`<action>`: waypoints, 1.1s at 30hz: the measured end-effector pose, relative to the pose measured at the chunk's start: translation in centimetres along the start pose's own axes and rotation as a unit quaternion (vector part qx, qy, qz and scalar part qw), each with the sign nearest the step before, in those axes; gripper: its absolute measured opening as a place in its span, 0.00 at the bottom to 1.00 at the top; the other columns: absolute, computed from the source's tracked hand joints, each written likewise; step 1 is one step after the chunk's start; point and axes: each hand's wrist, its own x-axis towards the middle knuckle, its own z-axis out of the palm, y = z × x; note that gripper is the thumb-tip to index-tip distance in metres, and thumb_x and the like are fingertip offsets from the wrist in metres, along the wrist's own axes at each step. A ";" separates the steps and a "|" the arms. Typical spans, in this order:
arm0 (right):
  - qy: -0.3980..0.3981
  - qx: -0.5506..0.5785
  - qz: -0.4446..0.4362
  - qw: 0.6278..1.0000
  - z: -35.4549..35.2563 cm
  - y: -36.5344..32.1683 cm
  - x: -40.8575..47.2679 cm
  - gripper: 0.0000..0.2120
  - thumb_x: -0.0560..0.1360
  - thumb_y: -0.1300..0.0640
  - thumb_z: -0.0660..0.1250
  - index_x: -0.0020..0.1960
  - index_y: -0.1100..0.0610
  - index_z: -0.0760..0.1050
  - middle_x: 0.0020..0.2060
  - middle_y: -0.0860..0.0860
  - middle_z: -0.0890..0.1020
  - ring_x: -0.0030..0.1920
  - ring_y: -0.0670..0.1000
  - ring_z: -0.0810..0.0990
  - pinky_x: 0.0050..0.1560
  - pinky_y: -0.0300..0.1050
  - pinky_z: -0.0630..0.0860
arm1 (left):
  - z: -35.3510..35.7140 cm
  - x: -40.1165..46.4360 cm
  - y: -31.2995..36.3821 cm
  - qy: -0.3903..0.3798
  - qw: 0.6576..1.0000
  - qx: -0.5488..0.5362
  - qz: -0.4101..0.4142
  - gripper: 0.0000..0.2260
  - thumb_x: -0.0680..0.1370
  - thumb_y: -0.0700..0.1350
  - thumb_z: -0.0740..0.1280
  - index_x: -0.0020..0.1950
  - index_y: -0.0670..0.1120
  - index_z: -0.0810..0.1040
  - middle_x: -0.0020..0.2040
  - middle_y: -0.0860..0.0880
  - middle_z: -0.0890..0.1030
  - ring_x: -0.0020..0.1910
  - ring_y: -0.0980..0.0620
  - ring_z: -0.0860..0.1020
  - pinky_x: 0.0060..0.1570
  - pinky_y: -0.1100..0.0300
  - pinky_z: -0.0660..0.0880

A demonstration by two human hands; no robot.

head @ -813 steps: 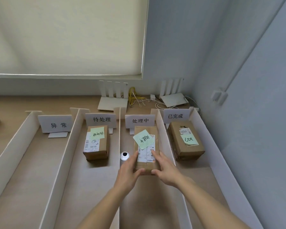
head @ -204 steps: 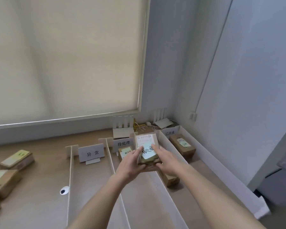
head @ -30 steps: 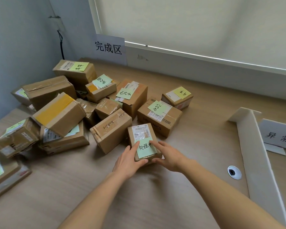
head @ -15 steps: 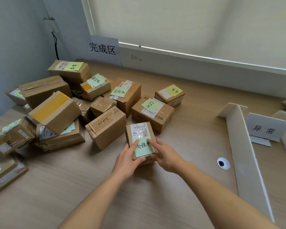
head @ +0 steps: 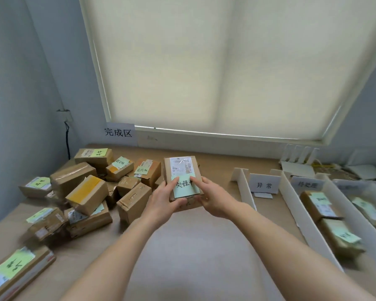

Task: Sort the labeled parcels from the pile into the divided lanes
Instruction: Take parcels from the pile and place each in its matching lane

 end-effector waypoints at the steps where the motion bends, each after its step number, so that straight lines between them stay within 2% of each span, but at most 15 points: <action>1: 0.016 -0.006 0.003 1.000 -2.1 -1.1 -2.0 0.32 0.83 0.57 0.62 0.82 0.45 0.52 0.79 0.47 0.61 0.74 0.56 0.67 0.71 0.53 0.70 | -1.7 -0.9 2.0 0.002 1.000 0.000 0.020 0.34 0.77 0.53 0.72 0.79 0.53 0.61 0.73 0.50 0.70 0.70 0.49 0.69 0.65 0.51 0.71; 5: 0.074 -0.032 0.032 0.996 -10.5 -5.1 -10.3 0.31 0.83 0.55 0.62 0.82 0.47 0.53 0.76 0.50 0.65 0.73 0.57 0.68 0.71 0.53 0.69 | -6.6 -4.4 10.9 0.014 0.995 0.003 0.101 0.33 0.75 0.54 0.73 0.78 0.53 0.65 0.71 0.50 0.73 0.69 0.47 0.71 0.65 0.49 0.72; 8: 0.116 -0.039 0.063 0.991 -16.7 -6.6 -17.0 0.31 0.84 0.54 0.62 0.82 0.47 0.53 0.76 0.52 0.65 0.74 0.56 0.67 0.73 0.51 0.66 | -8.4 -6.5 18.1 0.011 0.988 -0.005 0.156 0.33 0.75 0.53 0.74 0.77 0.52 0.66 0.72 0.48 0.73 0.69 0.47 0.72 0.66 0.53 0.71; 12: 0.169 -0.059 0.103 0.978 -23.7 -6.7 -26.2 0.32 0.83 0.56 0.64 0.83 0.50 0.53 0.74 0.55 0.68 0.72 0.58 0.70 0.73 0.52 0.68 | -8.9 -9.4 28.2 -0.011 0.973 -0.022 0.229 0.34 0.75 0.51 0.74 0.78 0.52 0.64 0.74 0.48 0.71 0.71 0.48 0.71 0.68 0.56 0.69; 15: 0.215 -0.061 0.134 0.965 -27.6 -5.7 -33.1 0.33 0.83 0.57 0.64 0.83 0.49 0.54 0.72 0.53 0.70 0.70 0.57 0.71 0.70 0.54 0.71 | -7.8 -11.8 35.4 -0.017 0.960 -0.028 0.278 0.35 0.75 0.50 0.74 0.79 0.50 0.63 0.74 0.47 0.70 0.70 0.47 0.71 0.68 0.55 0.68; 21: 0.271 -0.099 0.200 0.936 -32.4 -0.4 -46.8 0.33 0.82 0.57 0.65 0.82 0.48 0.54 0.69 0.55 0.72 0.67 0.57 0.74 0.66 0.53 0.74 | -1.9 -17.6 48.2 -0.048 0.934 -0.035 0.353 0.35 0.76 0.52 0.73 0.79 0.52 0.61 0.69 0.45 0.75 0.63 0.47 0.76 0.58 0.57 0.74; 25: 0.279 -0.115 0.245 0.921 -34.4 4.5 -56.2 0.33 0.82 0.57 0.65 0.83 0.50 0.54 0.69 0.57 0.72 0.69 0.59 0.72 0.68 0.53 0.71 | 4.2 -22.0 56.2 -0.077 0.918 -0.034 0.387 0.36 0.75 0.57 0.72 0.80 0.52 0.61 0.67 0.44 0.77 0.60 0.45 0.77 0.57 0.53 0.77; 29: 0.274 -0.130 0.282 0.910 -35.9 9.8 -65.1 0.32 0.82 0.54 0.64 0.82 0.48 0.54 0.70 0.56 0.72 0.68 0.59 0.73 0.69 0.56 0.70 | 11.2 -26.1 62.5 -0.094 0.913 -0.041 0.396 0.37 0.74 0.61 0.71 0.79 0.54 0.61 0.68 0.44 0.76 0.63 0.44 0.76 0.60 0.50 0.74; 33: 0.263 -0.138 0.303 0.906 -36.3 14.9 -71.8 0.32 0.82 0.52 0.64 0.82 0.47 0.55 0.70 0.55 0.73 0.70 0.59 0.71 0.70 0.56 0.69 | 17.5 -29.9 67.0 -0.117 0.909 -0.065 0.395 0.37 0.73 0.64 0.70 0.78 0.56 0.62 0.70 0.46 0.74 0.67 0.44 0.73 0.62 0.53 0.71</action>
